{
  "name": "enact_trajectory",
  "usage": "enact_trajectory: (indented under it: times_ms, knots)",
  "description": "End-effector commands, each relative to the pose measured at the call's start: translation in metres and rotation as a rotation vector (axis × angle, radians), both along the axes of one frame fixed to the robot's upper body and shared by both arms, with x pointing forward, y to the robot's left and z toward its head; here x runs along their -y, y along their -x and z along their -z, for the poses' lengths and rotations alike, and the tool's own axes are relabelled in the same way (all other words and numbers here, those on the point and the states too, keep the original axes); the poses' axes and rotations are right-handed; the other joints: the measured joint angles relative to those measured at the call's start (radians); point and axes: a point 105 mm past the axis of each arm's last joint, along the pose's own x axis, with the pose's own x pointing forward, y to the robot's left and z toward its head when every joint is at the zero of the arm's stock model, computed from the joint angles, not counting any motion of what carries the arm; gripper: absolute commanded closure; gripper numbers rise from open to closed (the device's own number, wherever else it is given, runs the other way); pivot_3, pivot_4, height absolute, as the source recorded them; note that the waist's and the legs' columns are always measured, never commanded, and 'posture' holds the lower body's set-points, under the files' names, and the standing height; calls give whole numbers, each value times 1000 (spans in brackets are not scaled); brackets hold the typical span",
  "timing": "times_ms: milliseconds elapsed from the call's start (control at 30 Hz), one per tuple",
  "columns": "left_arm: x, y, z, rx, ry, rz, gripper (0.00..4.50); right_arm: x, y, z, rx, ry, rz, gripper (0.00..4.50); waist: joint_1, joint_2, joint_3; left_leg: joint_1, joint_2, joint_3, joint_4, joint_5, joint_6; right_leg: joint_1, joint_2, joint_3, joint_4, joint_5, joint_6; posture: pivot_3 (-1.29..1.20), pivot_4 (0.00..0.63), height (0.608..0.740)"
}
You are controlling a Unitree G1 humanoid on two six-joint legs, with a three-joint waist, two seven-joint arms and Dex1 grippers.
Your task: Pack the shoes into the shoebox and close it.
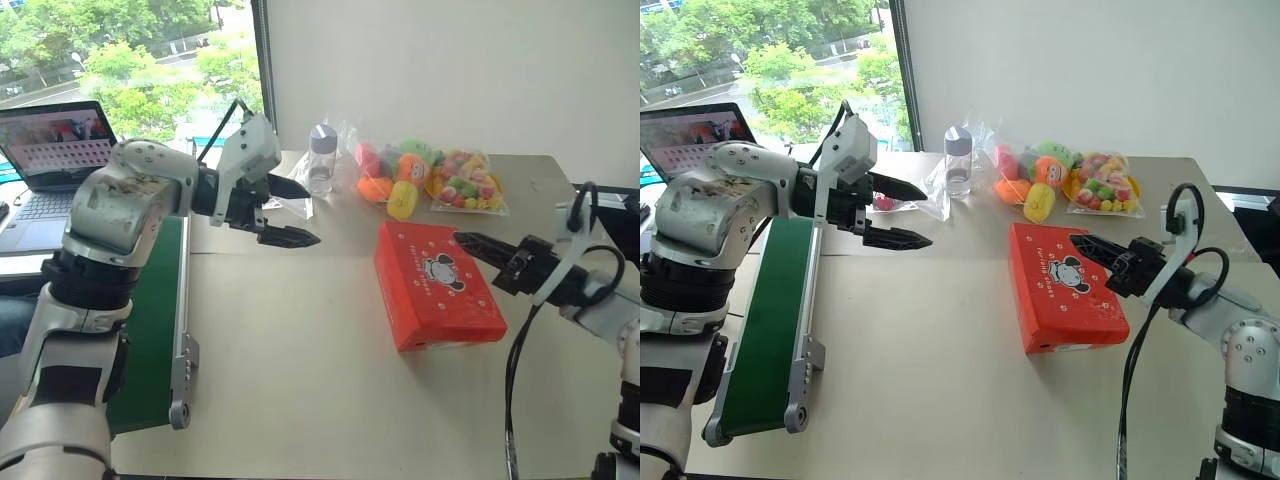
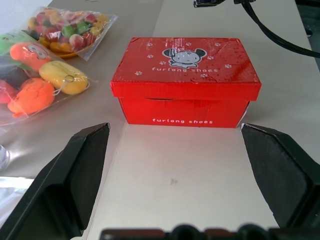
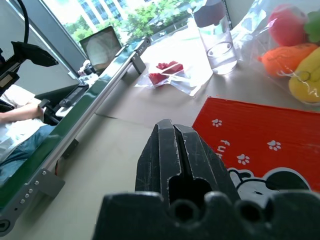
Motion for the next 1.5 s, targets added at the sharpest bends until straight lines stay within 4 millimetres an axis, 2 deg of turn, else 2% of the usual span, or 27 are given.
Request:
enact_trajectory:
  times_ms: [33, 67, 133, 233, 333, 367, 433, 567, 667, 800, 867, 933, 1000, 1100, 1267, 1400, 1500]
  knots:
    - [-4, 5, -10, 47, 11, -16, 0, -19, -4, 0, -8, -2, -93, 4459, 0, 0, 0, 0, 0, 0, 0, 0, 0, 0, 0, 0, 0, 0, 0, 0, 150, 740]
    - [-4, 5, -9, 48, 11, -21, 0, -22, -5, 4, -25, -3, -105, 4459, 1, 0, 0, 0, 0, 0, 0, 0, 0, 0, 0, 0, 0, 0, 0, 0, 150, 740]
    - [-6, 7, -8, 50, 5, -32, 0, -27, -10, 29, -108, 45, -112, 4459, 2, 0, 0, 0, 0, 0, 0, 0, 0, 0, 0, 0, 0, 0, 0, 0, 150, 740]
    - [-9, 9, -7, 56, 1, -51, 0, -29, -13, 54, -199, 101, -112, 4459, 3, 0, 0, 0, 0, 0, 0, 0, 0, 0, 0, 0, 0, 0, 0, 0, 150, 740]
    - [-16, 11, -9, 69, -2, -95, 0, -30, -23, 96, -352, 196, -62, 4459, 4, -1, 0, -1, 0, 0, 1, 0, 0, 0, 0, -1, 0, 0, 0, 0, 150, 740]
    - [-18, 12, -9, 71, -3, -104, 0, -31, -26, 105, -377, 221, -55, 4459, 3, -2, -1, -1, 0, 0, 1, 0, 0, 0, 0, -1, 0, 0, 0, 0, 150, 740]
    - [-19, 13, -9, 72, -4, -113, 0, -32, -28, 113, -396, 257, -57, 4459, -3, -6, -3, 1, 0, 0, 1, 0, 0, 1, 0, 0, 0, 0, 0, 0, 150, 740]
    - [-25, 19, -8, 76, -7, -150, 0, -38, -22, 137, -403, 490, -148, 4459, -12, -10, -6, 3, 0, 0, 3, 0, 0, 4, 0, -1, 0, 0, 0, 0, 150, 740]
    - [-27, 22, -5, 74, -5, -168, 0, -37, -22, 146, -389, 613, -195, 4459, -13, -17, -10, 7, 1, 1, 2, -4, -8, 6, -1, -1, 0, 0, 0, 0, 150, 740]
    - [-28, 25, -1, 60, 3, -182, 0, -44, -27, 130, -346, 576, -223, 4459, -11, -21, -14, 11, 1, 0, 0, -5, -9, 9, -1, -1, 0, 0, 0, 0, 150, 740]
    - [-27, 27, 3, 43, 10, -180, 0, -50, -30, 110, -305, 510, -237, 4459, -10, -22, -15, 11, 1, 0, 1, -5, -9, 9, -2, -1, 0, 0, 0, 0, 150, 740]
    - [-24, 34, 9, -2, 23, -140, 0, -55, -34, 71, -245, 387, -245, 4459, -9, -22, -14, 10, 1, 0, 0, -5, -9, 8, -2, -1, 0, 0, 0, 0, 150, 740]
    - [-24, 36, 18, -14, 7, -128, 0, -52, -32, 46, -197, 362, -259, 4459, -10, -21, -14, 7, 1, 1, 0, -5, -10, 4, -3, -1, 2, 0, -1, 0, 150, 740]
    - [-27, 35, 30, -1, -43, -124, 0, -45, -30, 32, -152, 395, -257, 4459, -7, -19, -12, 2, 0, 1, 0, -3, -10, -3, -3, -1, 8, -1, -3, 0, 150, 740]
    - [-27, 36, 34, 6, -46, -111, 0, -39, -26, 10, -78, 443, -262, 4459, 0, -18, -11, 2, 1, 1, 0, -3, -11, -4, -2, -2, 11, -4, -5, 0, 150, 740]
    - [-27, 47, 40, 4, -61, -79, 0, -35, -8, -15, 23, 494, -337, 4459, 5, -17, -10, 2, 0, 1, 1, -3, -11, -4, -2, -1, 11, -4, -4, 0, 150, 740]
    - [-29, 51, 45, -5, -64, -81, 0, -34, 1, -21, 59, 548, -374, 4459, 8, -16, -9, 2, 0, 1, 1, -3, -11, -4, -2, -2, 10, -5, -4, 0, 150, 740]
